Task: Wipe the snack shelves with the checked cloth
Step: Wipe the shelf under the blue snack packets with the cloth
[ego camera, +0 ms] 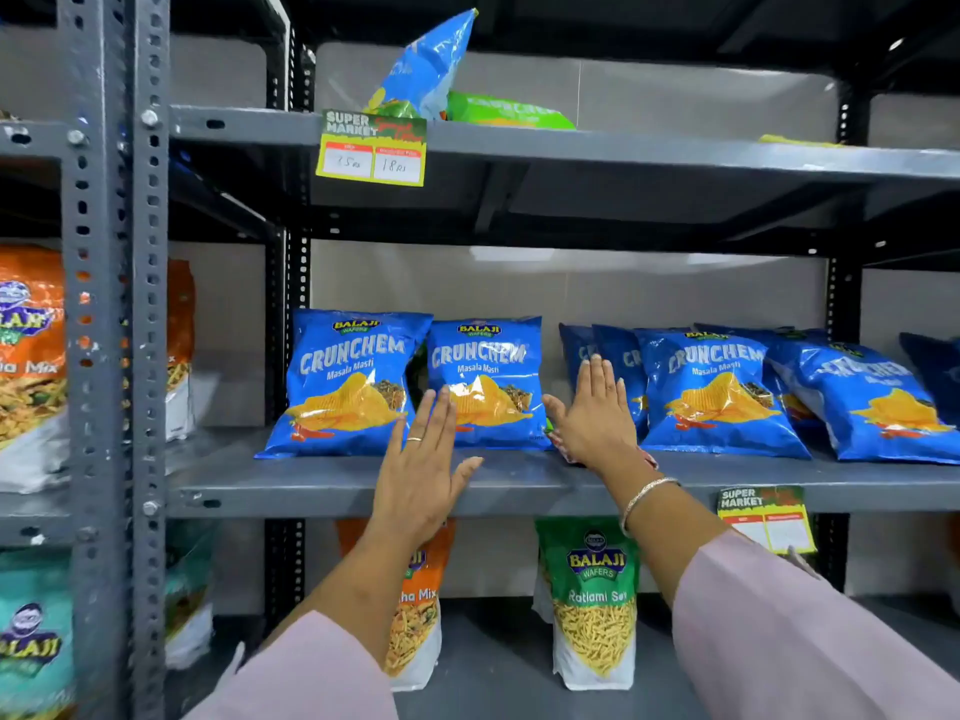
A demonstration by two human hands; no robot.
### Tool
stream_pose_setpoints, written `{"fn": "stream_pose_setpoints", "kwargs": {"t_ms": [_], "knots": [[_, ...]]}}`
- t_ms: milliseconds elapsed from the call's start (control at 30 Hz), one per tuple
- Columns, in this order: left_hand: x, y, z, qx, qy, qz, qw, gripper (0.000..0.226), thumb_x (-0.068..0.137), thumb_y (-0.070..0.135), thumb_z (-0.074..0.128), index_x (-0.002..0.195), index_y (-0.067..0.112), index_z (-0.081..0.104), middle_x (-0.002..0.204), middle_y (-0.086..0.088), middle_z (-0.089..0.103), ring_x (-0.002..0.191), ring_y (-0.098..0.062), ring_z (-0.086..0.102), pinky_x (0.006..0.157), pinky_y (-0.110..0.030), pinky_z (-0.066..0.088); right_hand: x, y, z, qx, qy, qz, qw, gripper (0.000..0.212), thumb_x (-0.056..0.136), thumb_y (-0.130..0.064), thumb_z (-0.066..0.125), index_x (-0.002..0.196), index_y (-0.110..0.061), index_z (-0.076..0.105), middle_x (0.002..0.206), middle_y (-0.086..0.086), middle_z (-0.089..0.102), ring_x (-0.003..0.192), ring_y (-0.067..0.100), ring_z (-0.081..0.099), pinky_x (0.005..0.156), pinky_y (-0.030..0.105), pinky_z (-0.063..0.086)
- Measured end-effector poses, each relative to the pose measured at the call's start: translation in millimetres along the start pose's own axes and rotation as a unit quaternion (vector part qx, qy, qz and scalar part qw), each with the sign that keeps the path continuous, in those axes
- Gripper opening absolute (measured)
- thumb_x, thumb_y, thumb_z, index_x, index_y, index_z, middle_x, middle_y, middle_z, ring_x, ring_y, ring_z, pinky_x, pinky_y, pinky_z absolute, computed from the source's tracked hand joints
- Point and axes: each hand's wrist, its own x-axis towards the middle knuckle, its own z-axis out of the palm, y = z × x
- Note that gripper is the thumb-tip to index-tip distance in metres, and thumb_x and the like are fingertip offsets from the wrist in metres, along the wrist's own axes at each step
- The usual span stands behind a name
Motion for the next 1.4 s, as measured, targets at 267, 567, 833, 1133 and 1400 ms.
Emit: {"fn": "stream_pose_setpoints", "kwargs": {"t_ms": [267, 567, 833, 1133, 1400], "knots": [[-8.7, 2.8, 11.0, 0.045, -0.105, 0.009, 0.993, 0.065, 0.098, 0.053, 0.015, 0.134, 0.011, 0.049, 0.147, -0.008, 0.039, 0.135, -0.022, 0.034, 0.114, -0.039, 0.015, 5.7, 6.6, 23.8, 0.013, -0.145, 0.09, 0.985, 0.08, 0.098, -0.055, 0.023, 0.15, 0.004, 0.012, 0.16, 0.019, 0.011, 0.149, 0.03, 0.01, 0.123, 0.041, 0.009], [-12.7, 4.6, 19.6, 0.06, 0.064, -0.021, 0.996, 0.063, 0.091, 0.048, 0.026, 0.053, 0.012, 0.06, 0.045, -0.003, 0.054, 0.042, -0.021, 0.051, 0.047, -0.025, 0.034, 55.0, 17.0, 42.8, 0.128, -0.227, 0.155, 0.953, 0.074, 0.095, -0.059, 0.03, 0.143, -0.003, 0.038, 0.155, 0.019, 0.03, 0.142, 0.035, 0.031, 0.116, 0.042, 0.031], [-11.7, 4.8, 26.1, 0.041, 0.122, -0.008, 0.992, 0.058, 0.088, 0.047, 0.033, 0.048, 0.013, 0.056, 0.041, -0.001, 0.049, 0.036, -0.019, 0.047, 0.044, -0.021, 0.028, 54.2, 32.3, 65.1, 0.1, -0.214, 0.191, 0.953, 0.08, 0.079, -0.075, 0.042, 0.137, -0.022, 0.048, 0.144, 0.007, 0.049, 0.13, 0.031, 0.048, 0.09, 0.027, 0.055], [-13.4, 3.5, 27.0, 0.025, 0.137, -0.002, 0.99, 0.055, 0.088, 0.045, 0.035, 0.048, 0.013, 0.056, 0.041, -0.001, 0.049, 0.036, -0.019, 0.046, 0.045, -0.021, 0.025, 16.7, 7.3, 24.1, -0.051, -0.121, 0.141, 0.981, 0.038, 0.097, -0.008, 0.038, 0.134, -0.001, 0.047, 0.141, 0.019, 0.048, 0.13, 0.036, 0.046, 0.103, 0.04, 0.042], [-14.7, 6.3, 25.0, 0.01, 0.084, -0.018, 0.996, 0.058, 0.092, 0.043, 0.029, 0.075, 0.007, 0.071, 0.072, -0.01, 0.07, 0.066, -0.027, 0.066, 0.058, -0.029, 0.045, 1.4, 4.0, -4.0, 0.056, -0.098, 0.141, 0.984, 0.035, 0.097, -0.005, 0.042, 0.13, 0.002, 0.048, 0.138, 0.022, 0.051, 0.127, 0.038, 0.049, 0.092, 0.03, 0.05]]}}
